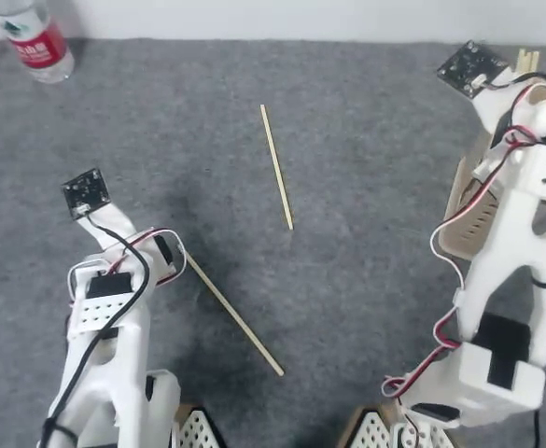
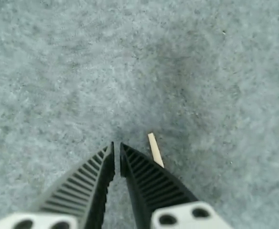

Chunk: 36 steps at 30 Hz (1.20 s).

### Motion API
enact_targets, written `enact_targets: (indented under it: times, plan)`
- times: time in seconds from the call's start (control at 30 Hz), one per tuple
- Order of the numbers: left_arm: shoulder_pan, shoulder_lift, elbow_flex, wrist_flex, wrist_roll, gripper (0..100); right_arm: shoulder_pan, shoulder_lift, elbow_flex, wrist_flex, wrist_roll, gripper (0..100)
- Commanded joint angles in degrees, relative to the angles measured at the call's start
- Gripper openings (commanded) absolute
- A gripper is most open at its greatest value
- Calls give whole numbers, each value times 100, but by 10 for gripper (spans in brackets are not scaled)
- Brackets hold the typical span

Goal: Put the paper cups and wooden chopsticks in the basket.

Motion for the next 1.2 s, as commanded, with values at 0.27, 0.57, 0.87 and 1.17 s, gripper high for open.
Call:
enact_targets:
  times: [0.27,0.57,0.87,1.17]
  plan:
    - [62,-141,-22,-114,-44,15,145,-312,1081,189,105,213]
    - [62,-141,-13,-105,-44,15,198,875,1090,-330,114,166]
    - [62,-141,-13,-114,-44,15,163,1411,1090,-971,88,11]
    - [62,-141,-13,-114,-44,15,22,1604,1081,-980,-510,7]
